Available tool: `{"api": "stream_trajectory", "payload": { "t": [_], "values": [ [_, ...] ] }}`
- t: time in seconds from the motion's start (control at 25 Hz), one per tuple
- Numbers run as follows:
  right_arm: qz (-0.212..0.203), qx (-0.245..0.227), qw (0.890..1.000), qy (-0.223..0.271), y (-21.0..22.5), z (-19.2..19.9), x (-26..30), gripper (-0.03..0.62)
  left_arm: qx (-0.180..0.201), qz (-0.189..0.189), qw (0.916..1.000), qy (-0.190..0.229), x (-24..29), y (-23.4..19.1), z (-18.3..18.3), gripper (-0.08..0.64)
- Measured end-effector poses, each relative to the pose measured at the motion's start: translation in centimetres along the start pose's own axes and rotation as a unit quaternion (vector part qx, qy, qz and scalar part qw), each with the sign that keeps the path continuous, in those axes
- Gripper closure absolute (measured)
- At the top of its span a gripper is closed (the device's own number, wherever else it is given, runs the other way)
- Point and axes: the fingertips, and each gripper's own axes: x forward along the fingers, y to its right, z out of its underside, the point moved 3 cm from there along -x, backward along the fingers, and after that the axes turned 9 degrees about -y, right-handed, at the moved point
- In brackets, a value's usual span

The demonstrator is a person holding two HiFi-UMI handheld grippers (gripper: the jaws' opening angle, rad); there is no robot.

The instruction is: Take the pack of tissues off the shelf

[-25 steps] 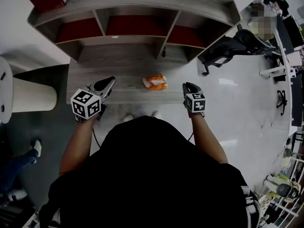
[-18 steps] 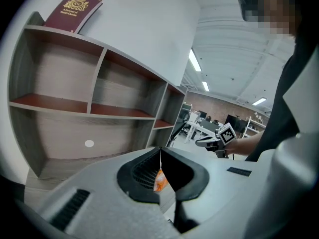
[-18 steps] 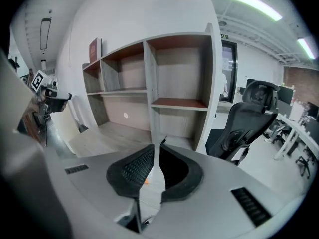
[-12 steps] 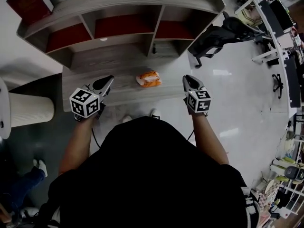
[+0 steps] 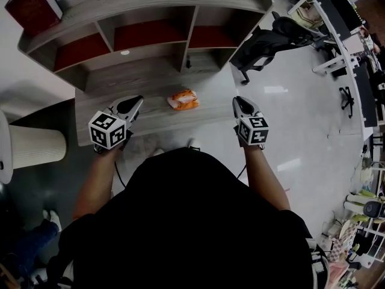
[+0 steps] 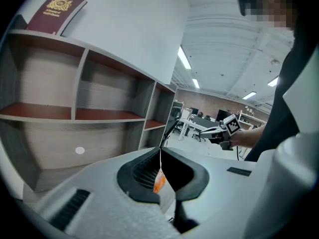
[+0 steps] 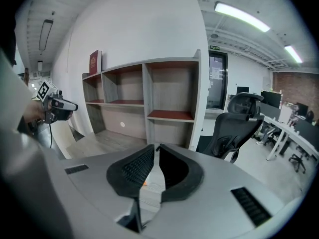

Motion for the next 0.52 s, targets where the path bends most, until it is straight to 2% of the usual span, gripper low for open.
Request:
{"api": "stream_trajectory", "payload": {
  "t": [0.52],
  "values": [
    [0.014, 0.028, 0.999, 0.021, 0.3, 1.3, -2.8, 0.551, 0.017, 0.029, 0.9994, -0.001, 1.1, 1.7, -0.7, 0.541]
  ]
}}
